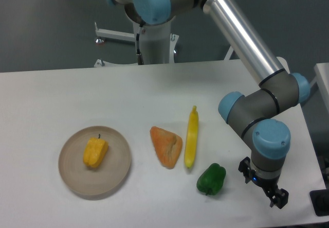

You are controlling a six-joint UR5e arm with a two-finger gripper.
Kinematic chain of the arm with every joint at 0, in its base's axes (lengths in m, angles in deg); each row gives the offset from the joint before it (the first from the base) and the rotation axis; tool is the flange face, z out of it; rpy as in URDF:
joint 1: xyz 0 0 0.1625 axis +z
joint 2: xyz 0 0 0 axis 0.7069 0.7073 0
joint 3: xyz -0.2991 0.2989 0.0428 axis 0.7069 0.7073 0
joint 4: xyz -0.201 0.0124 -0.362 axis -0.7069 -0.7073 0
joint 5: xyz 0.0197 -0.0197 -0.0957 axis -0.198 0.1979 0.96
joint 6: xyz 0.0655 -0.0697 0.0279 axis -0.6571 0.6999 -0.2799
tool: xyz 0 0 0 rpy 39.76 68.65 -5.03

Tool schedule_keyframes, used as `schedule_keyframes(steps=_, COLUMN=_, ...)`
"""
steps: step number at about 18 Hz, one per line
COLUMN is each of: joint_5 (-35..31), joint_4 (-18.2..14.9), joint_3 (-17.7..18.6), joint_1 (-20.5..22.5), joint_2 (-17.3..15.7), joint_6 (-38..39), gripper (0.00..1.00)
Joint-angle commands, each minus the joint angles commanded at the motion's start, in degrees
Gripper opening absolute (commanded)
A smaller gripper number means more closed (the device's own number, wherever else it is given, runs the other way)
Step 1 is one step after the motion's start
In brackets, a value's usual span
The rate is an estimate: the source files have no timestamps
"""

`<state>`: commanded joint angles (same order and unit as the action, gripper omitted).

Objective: Pick up the yellow pepper from the plate
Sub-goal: 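Move the gripper from beside the green pepper over the yellow pepper on the plate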

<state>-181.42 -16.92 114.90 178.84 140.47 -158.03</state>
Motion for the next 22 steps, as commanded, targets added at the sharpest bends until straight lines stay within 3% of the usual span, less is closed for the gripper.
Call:
schedule_keyframes(steps=7, joint_5=0.1, joint_4=-0.3, joint_3=0.3, joint_1=-1.4, joint_2=-1.1, joint_6=1.6, gripper=1.0)
schedule_keyframes(steps=12, joint_5=2.3, joint_4=-2.4, joint_3=2.7, joint_1=-3.2, joint_2=-4.4, joint_6=9.7, gripper=1.0)
schedule_keyframes(steps=16, joint_5=4.5, joint_4=-8.1, joint_3=8.9, joint_1=-5.0, joint_2=-11.8, joint_6=18.3, gripper=1.0)
schedule_keyframes(steps=22, joint_5=7.9, joint_4=-8.3, joint_3=21.7, joint_1=-10.1, joint_2=-21.3, joint_6=36.7, gripper=1.0)
